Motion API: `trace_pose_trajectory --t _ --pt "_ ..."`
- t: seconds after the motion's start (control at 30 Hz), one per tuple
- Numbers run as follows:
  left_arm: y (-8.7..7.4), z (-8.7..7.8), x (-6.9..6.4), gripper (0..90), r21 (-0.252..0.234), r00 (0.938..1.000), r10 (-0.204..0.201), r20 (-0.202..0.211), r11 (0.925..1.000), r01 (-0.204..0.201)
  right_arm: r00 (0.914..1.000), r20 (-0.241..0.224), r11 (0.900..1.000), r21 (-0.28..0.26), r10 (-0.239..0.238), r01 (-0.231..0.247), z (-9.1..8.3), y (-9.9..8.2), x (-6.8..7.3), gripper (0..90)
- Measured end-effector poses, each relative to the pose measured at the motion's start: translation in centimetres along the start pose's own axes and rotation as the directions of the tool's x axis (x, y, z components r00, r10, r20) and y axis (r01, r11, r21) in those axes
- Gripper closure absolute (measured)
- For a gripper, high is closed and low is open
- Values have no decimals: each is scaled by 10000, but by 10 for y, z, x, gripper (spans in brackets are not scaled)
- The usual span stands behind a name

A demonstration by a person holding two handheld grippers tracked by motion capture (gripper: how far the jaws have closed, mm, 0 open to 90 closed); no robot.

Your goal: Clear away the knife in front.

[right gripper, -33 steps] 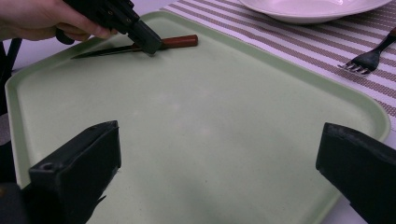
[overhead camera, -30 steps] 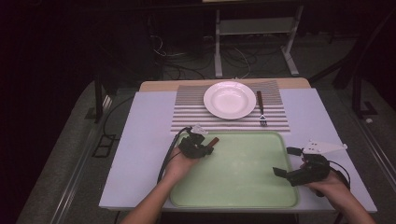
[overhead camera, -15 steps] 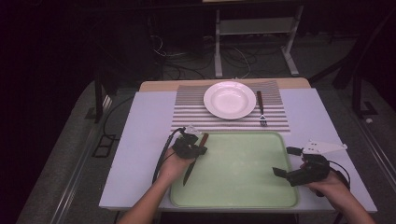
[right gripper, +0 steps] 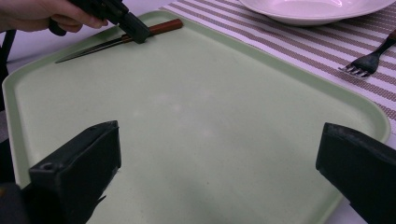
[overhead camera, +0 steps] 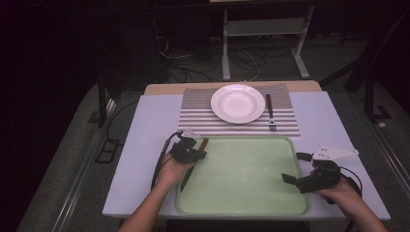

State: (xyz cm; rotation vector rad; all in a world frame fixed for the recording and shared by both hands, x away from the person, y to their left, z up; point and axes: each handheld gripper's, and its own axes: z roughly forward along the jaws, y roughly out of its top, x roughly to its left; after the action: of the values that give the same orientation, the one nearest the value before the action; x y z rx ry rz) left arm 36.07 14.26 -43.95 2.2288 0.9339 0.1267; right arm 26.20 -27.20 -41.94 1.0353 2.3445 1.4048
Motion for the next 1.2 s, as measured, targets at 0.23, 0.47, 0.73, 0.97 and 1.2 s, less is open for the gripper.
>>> trace_pose_trajectory --t 0.23,0.47,0.73,0.97,1.2 --pt "-3 -5 7 893 -48 9997 -197 -154 9998 197 10000 5 10000 0 12 -12 0 0 0 2" --pt "-7 -11 16 892 -43 9985 -398 -378 9992 396 10000 -22 10000 24 1 -1 0 0 0 2" --pt "-10 -15 20 870 -53 9974 -536 -492 9986 534 10000 -33 10000 28 11 -11 0 0 0 2" --pt "-8 -17 16 738 -281 9975 -438 -552 9987 423 10000 -30 10000 34 13 -12 0 0 -1 2" --pt "-6 -31 11 542 -1024 9989 -308 -343 9944 272 10000 -41 10000 53 25 -24 0 -1 0 2"
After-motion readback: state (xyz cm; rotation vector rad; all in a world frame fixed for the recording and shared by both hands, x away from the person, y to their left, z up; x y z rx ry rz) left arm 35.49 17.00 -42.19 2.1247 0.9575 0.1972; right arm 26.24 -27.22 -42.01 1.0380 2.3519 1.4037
